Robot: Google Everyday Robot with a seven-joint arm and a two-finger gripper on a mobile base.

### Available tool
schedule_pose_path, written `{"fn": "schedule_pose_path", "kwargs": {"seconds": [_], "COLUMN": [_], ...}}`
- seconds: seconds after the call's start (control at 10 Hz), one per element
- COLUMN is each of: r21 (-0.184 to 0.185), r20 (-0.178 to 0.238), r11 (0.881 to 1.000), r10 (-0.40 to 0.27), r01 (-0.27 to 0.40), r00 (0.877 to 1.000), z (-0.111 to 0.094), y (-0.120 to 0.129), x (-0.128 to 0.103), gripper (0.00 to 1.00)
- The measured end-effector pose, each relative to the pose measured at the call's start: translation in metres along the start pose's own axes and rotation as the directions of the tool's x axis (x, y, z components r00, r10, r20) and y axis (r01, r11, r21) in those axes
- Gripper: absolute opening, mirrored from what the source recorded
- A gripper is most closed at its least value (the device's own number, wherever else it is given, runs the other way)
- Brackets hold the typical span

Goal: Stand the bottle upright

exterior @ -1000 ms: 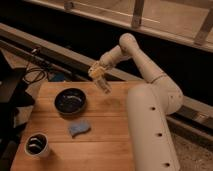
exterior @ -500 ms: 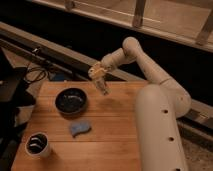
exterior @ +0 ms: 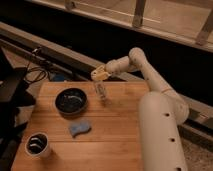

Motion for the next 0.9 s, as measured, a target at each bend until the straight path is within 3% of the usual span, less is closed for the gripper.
{"fn": "schedule_pose_path", "kwargs": {"seconds": [0.6,0.7,0.9], "r21": [0.04,0.044,0.048], "r20": [0.047,0.058,0.092], "r11": [0.999,0.999,0.999], "r10": [-0.016,-0.012,0.001], "r01": [0.014,0.009,-0.006], "r00": [0.999,0.998,0.996], "z": [0.001,0.001,0.0], "y": [0.0,-0.001,-0.003], "x": [0.027,0.031,0.038], "gripper": [0.04,0.07,0.29]}}
